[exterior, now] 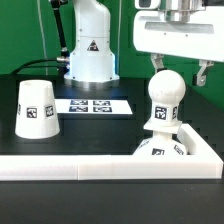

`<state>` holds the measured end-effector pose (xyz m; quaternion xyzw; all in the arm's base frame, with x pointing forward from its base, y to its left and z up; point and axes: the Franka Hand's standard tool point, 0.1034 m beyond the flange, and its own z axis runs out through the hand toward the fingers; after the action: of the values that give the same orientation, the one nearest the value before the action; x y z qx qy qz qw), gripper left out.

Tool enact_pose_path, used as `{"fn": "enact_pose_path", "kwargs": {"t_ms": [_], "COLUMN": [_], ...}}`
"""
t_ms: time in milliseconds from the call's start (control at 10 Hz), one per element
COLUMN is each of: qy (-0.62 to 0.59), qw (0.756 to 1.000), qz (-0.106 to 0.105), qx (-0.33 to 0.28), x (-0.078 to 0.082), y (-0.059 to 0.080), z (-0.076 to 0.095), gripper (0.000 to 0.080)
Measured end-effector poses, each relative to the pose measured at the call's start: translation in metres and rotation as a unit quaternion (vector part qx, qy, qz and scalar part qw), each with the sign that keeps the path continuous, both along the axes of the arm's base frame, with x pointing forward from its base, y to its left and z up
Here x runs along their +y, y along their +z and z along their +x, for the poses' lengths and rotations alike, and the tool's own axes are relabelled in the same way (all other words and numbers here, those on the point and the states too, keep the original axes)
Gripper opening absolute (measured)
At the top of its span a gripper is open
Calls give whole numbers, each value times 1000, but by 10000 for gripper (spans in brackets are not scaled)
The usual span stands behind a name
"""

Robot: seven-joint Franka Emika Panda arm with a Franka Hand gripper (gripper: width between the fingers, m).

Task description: Assemble lamp

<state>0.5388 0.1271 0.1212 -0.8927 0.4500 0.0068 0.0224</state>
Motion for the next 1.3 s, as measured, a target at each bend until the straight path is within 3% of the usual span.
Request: {"fn": "enact_pose_path", "kwargs": {"t_ms": [100, 200, 300, 500, 700, 900, 1100, 1300], "qy": [40, 141, 194, 268, 271, 269, 355, 429], "qw": [999, 989, 980, 963, 962, 962, 934, 902], "qz": [-7, -33, -38, -37, -36, -35, -42, -48], "qx": [-1, -3, -7, -7, -7, -7, -15, -19], "x": [0, -1, -5, -33, -31, -41, -60, -95], "y": [-2, -6, -9, -17, -17, -17, -16, -14], "z": [-1, -6, -10, -12, -12, -11, -11, -23], "gripper": [698, 698, 698, 698, 698, 698, 698, 698]}}
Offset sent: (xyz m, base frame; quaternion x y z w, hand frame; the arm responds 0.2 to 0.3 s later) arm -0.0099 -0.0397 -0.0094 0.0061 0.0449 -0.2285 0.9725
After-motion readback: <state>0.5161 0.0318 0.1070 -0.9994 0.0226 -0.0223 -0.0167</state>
